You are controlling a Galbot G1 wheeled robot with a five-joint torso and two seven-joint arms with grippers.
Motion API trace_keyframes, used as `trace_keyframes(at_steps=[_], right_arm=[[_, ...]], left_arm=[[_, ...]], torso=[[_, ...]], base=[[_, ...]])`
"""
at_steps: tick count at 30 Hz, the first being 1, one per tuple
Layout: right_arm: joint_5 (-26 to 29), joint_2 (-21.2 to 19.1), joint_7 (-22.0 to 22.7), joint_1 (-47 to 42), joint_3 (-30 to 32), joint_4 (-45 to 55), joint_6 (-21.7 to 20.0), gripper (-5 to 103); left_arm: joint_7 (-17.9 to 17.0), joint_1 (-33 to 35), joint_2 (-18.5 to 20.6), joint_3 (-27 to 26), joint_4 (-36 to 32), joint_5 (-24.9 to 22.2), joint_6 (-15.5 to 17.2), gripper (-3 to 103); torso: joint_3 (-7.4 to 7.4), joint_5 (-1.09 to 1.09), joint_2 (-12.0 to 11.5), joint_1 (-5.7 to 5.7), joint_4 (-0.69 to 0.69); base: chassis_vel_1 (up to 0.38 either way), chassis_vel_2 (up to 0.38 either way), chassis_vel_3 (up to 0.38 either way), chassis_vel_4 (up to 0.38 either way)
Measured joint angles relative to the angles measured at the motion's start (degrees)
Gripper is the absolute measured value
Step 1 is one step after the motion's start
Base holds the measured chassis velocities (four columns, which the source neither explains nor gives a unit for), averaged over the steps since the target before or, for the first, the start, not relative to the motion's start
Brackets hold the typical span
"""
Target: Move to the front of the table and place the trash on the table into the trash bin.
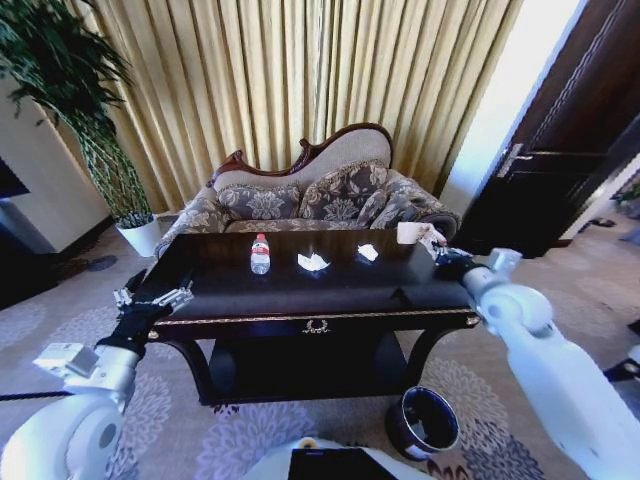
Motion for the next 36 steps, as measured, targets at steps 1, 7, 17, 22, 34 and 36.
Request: trace_keyframes(at_steps=[1,7,17,22,34,36], right_arm=[[-0.07,0.48,0.0,-1.45,0.89,2.21,0.33,0],[-5.67,4.36,-0.11,-9.04,3.01,10.17,2.94,0],[-12.79,10.07,-0.71,-18.0,4.23,15.76,5.44,0],[-12.89,10.36,-0.73,-18.36,4.01,17.47,4.39,0],[-12.77,11.5,-0.73,-18.73,3.25,18.54,3.97,0],[-12.76,11.5,-0.73,-18.72,3.27,18.58,3.96,0]], left_arm=[[-0.1,-0.09,-0.01,-0.01,0.0,-0.17,0.06,100],[-0.85,-0.17,-0.01,-0.24,0.11,-0.8,0.29,100],[-1.67,-0.46,0.44,-0.66,0.06,-2.52,1.9,100],[-1.68,-0.5,0.53,-0.87,0.03,-3.0,2.84,100],[-1.68,-0.49,0.51,-1.04,-0.01,-3.17,3.03,100],[-1.65,-0.49,0.45,-0.99,-0.01,-3.18,3.03,100]], torso=[[0.0,-0.01,0.0,0.0,0.01],[0.0,0.01,0.0,0.0,0.0],[0.01,0.01,-0.01,0.01,-0.01],[0.01,0.0,-0.01,0.0,0.0],[0.02,0.01,-0.01,0.02,0.0],[0.01,0.01,-0.01,0.02,0.0]], base=[[0.0,0.0,0.0,0.0],[0.0,0.0,0.0,0.0],[0.0,0.0,0.0,0.0],[0.0,0.0,0.0,0.0],[0.0,0.0,0.0,0.0],[0.0,0.0,0.0,0.0]])
